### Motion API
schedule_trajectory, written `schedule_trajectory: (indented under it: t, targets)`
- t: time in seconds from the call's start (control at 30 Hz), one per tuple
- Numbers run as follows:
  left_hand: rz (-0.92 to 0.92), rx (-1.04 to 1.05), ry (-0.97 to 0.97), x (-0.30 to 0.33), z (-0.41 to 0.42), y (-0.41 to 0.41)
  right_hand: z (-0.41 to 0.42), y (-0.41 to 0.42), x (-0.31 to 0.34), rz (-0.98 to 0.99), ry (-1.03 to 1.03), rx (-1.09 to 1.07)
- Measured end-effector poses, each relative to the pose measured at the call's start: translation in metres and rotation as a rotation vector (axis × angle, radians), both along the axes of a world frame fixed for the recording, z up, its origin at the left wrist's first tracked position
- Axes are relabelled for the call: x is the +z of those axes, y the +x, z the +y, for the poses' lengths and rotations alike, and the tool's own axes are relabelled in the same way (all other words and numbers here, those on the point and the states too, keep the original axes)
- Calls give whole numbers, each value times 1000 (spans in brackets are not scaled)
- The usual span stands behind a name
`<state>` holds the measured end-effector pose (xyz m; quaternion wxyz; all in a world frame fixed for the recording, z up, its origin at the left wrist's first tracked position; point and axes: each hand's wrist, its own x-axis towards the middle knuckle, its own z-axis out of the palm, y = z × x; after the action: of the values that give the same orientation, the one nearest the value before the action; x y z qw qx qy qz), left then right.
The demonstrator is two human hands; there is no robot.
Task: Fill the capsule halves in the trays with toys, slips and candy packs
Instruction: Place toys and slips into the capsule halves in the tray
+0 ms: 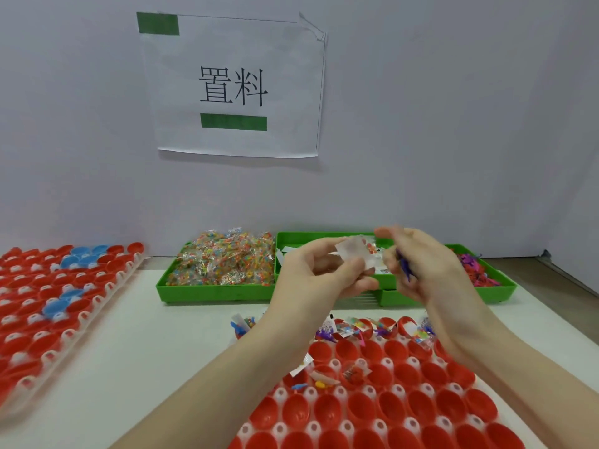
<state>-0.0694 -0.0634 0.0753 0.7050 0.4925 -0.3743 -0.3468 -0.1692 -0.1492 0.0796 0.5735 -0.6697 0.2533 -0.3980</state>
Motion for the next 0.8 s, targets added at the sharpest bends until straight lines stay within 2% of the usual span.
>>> schedule_trajectory:
  t: [0.13, 0.33, 0.5, 0.6, 0.7, 0.8]
  targets:
    - [14, -16, 32, 3, 4, -1, -2, -20, 4, -170, 68, 174]
    - [-35, -20, 68, 3, 5, -7, 1, -35, 6, -145, -152, 141]
    - [-181, -15, 64, 6, 7, -12, 5, -40, 11, -225, -26, 176]
    - [-253, -34, 52, 7, 8, -12, 11, -43, 14, -160, -110, 185]
    - [-319, -84, 47, 10, 9, -11, 16, -44, 18, -17, -323, 105]
    - [-376, -118, 57, 11, 9, -6, 14, -42, 18, 74, -377, 63]
